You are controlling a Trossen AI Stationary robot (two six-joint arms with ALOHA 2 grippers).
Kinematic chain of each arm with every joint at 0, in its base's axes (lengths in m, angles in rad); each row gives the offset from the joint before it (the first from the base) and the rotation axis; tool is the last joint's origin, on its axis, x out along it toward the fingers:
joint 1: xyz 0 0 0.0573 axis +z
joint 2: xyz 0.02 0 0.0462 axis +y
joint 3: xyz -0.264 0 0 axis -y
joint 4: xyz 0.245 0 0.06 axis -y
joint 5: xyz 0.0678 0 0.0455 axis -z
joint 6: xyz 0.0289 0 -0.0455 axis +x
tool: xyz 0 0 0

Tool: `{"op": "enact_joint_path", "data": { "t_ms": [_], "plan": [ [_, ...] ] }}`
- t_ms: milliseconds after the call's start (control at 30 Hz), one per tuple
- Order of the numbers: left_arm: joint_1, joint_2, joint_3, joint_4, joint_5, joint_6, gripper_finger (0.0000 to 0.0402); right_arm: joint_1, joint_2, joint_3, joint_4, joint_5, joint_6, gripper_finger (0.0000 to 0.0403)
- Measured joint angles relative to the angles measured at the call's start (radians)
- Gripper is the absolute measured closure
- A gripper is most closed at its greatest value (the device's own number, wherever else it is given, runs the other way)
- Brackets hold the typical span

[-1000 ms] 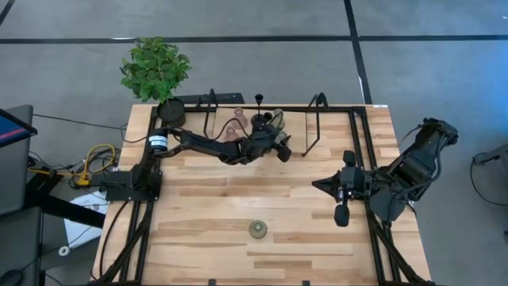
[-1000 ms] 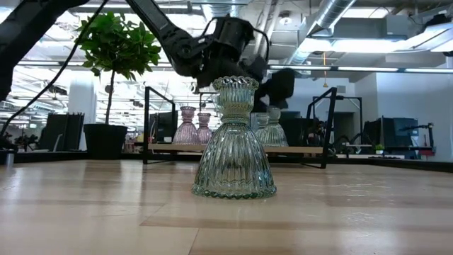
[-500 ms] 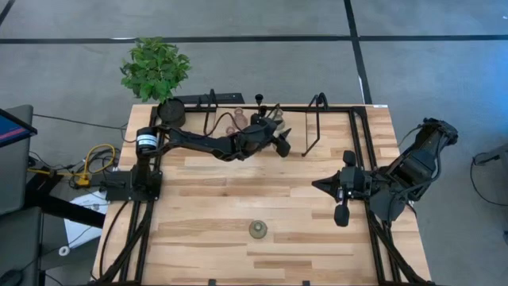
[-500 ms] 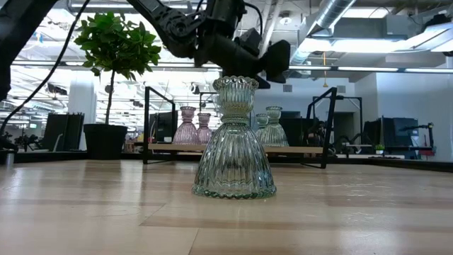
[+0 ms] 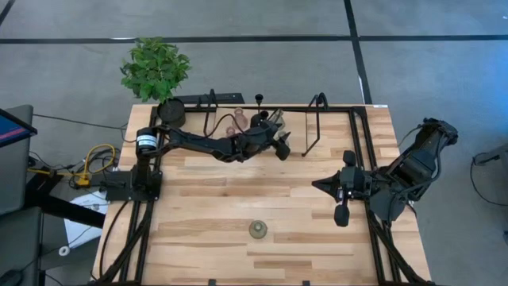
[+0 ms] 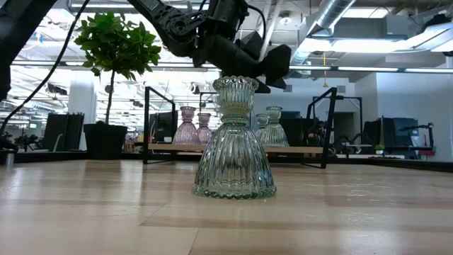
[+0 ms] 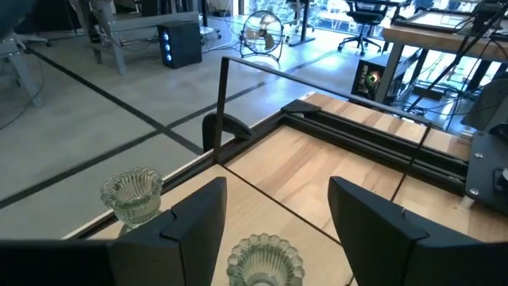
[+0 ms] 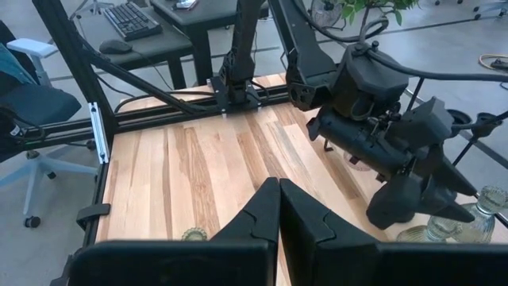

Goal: Pick & Place candle stick holders
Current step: Put the green candle holder on the shelf

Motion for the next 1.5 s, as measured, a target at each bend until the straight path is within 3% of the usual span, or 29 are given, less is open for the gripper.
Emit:
{"op": "enact_joint_path", "data": {
  "t_ms": [400, 900, 1300, 1500],
  "plan": [
    [-0.006, -0.007, -0.001, 0.005, 0.002, 0.0, 0.018, 0.0, 0.0, 0.0, 0.0, 0.0, 0.0, 0.0403],
    [-0.021, -0.18, -0.002, 0.005, 0.0, 0.112, 0.018, 0.0, 0.0, 0.0, -0.003, 0.001, 0.0, 0.0403],
    [-0.071, -0.224, -0.001, 0.001, 0.034, 0.112, 0.018, 0.0, 0.0, 0.0, -0.002, 0.001, 0.0, 0.0403],
    [-0.134, -0.274, -0.001, -0.009, 0.06, 0.197, 0.0208, 0.0, 0.0, 0.0, -0.002, 0.0, -0.001, 0.0403]
  ]
}}
